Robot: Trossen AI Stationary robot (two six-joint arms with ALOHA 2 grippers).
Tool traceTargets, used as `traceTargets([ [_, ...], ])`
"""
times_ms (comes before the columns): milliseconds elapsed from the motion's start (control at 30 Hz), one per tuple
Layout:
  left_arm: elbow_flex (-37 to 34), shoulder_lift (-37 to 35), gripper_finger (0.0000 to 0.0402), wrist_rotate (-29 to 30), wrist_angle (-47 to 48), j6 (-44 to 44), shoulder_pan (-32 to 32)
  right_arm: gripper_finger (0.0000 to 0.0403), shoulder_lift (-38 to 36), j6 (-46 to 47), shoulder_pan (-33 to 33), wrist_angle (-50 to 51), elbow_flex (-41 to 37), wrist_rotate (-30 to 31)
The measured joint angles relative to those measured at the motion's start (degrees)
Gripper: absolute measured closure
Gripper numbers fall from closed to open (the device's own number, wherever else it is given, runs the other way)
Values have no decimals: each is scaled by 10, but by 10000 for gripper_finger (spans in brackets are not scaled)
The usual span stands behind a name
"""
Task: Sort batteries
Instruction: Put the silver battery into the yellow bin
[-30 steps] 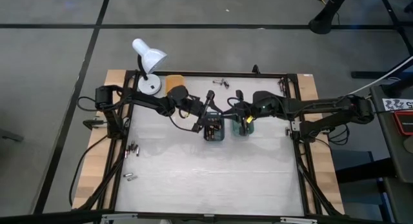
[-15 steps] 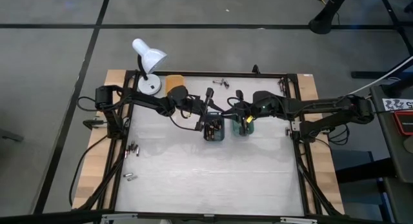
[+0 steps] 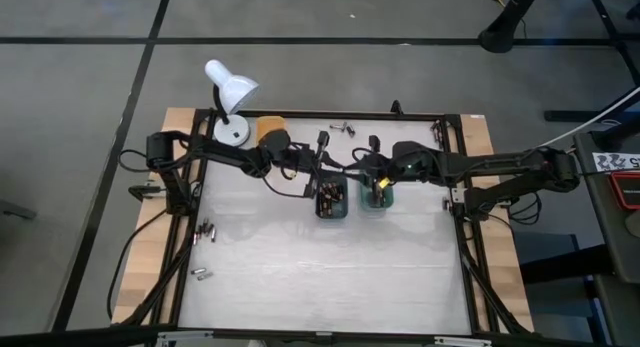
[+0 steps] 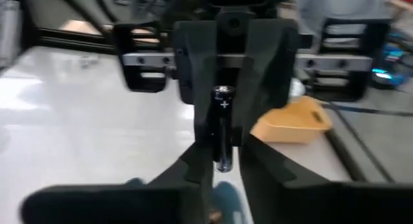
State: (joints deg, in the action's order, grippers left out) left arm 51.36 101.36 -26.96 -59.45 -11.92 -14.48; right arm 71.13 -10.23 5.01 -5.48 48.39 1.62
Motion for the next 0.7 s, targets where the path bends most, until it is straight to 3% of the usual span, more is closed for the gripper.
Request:
traceTargets([
  [167,1,-9,377,16,15,23,-24,252,-4,11,0,7,6,107],
  [300,0,-39,377,48,95,14,-41,195,-5,13,0,47,7,225],
  [367,0,-72,377,113,169,-7,-46,174,-5,14,0,88,8,270],
  [433,8,-103,377,217,260,-34,-47,160,-5,31,1,124,7,296],
  [567,44,-135,377,432,481,-26,-52,151,-5,73,14,121,-17,271],
  [633,61,-136,377,485,577,23,-64,151,-4,65,27,113,-26,245],
  [700,64,-135,377,493,629,75,-81,150,-5,61,44,109,-32,226],
])
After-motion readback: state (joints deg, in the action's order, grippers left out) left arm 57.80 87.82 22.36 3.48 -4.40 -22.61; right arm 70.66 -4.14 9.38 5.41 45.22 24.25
